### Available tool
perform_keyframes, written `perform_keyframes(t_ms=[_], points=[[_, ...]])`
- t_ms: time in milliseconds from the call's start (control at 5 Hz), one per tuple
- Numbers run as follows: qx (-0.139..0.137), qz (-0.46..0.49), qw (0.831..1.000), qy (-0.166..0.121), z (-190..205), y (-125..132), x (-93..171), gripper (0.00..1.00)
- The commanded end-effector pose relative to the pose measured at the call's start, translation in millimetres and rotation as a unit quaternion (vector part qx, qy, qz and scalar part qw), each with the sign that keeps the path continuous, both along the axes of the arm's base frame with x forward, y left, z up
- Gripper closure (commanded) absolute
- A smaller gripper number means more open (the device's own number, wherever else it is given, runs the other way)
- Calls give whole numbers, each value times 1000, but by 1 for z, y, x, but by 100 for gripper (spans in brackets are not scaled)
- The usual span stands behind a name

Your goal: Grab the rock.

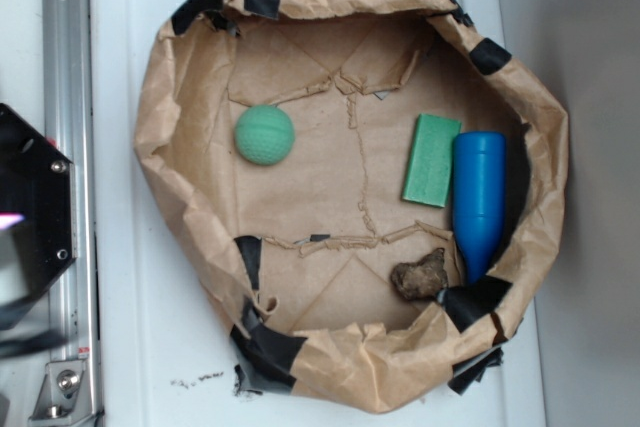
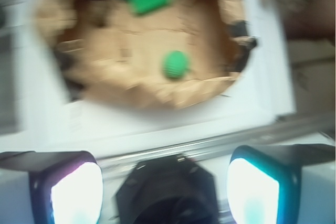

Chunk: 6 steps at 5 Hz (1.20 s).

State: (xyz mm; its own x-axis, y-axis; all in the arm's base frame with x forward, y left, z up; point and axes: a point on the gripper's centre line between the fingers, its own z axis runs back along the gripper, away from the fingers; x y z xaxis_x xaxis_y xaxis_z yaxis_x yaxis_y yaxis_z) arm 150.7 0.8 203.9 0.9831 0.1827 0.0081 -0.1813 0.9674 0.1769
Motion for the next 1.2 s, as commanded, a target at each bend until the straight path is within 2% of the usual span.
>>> perform_keyframes(t_ms=[0,200,600,800,1000], points=[[-67,35,994,-84,-53,3,71,0],[-141,30,980,-139,-67,7,98,0],[-250,28,955,-158,-91,-23,129,0],[-270,34,949,-156,-110,-41,136,0],[-266,31,950,-163,-117,-53,146,0]])
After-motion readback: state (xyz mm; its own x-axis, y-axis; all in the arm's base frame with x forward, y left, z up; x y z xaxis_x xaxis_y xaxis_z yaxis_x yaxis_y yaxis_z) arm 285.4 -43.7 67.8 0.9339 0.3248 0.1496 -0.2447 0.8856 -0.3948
